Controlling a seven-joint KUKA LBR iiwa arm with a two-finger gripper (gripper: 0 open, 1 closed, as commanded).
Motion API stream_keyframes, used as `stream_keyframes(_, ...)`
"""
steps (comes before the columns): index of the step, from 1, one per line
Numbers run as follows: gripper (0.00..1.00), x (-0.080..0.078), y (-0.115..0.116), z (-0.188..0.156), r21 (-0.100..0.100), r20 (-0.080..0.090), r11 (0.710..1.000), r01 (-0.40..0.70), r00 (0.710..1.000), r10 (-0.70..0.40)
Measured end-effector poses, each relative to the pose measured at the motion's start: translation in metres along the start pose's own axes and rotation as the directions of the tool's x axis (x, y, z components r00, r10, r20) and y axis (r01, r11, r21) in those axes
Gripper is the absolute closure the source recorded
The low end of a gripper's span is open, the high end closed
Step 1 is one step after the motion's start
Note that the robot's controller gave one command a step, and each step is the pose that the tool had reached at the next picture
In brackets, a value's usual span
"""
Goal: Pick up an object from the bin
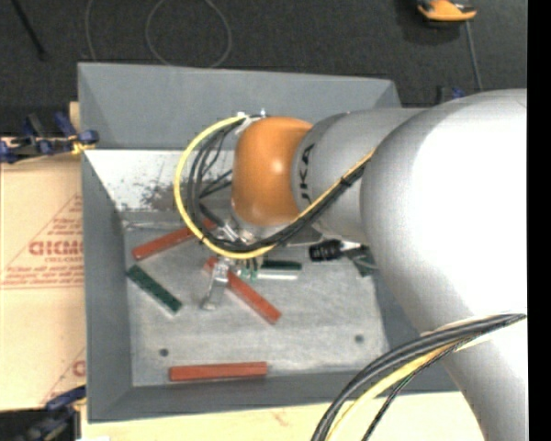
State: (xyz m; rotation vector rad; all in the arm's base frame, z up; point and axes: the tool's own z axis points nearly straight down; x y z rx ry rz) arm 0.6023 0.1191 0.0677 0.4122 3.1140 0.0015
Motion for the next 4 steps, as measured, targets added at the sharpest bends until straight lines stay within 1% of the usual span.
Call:
stream_keyframes(1,0.0,0.007,-0.048,-0.003,0.004,0.001,1.0,-0.005,1.0,0.005)
stream_keyframes(2,1.0,0.006,-0.044,-0.004,0.0,0.004,1.0,-0.003,1.0,0.003)
stream_keyframes(3,1.0,0.014,-0.025,-0.003,0.001,0.004,0.978,0.209,0.978,-0.209)
stream_keyframes(4,1.0,0.007,-0.028,-0.164,0.0,0.011,0.97,0.245,0.97,-0.245)
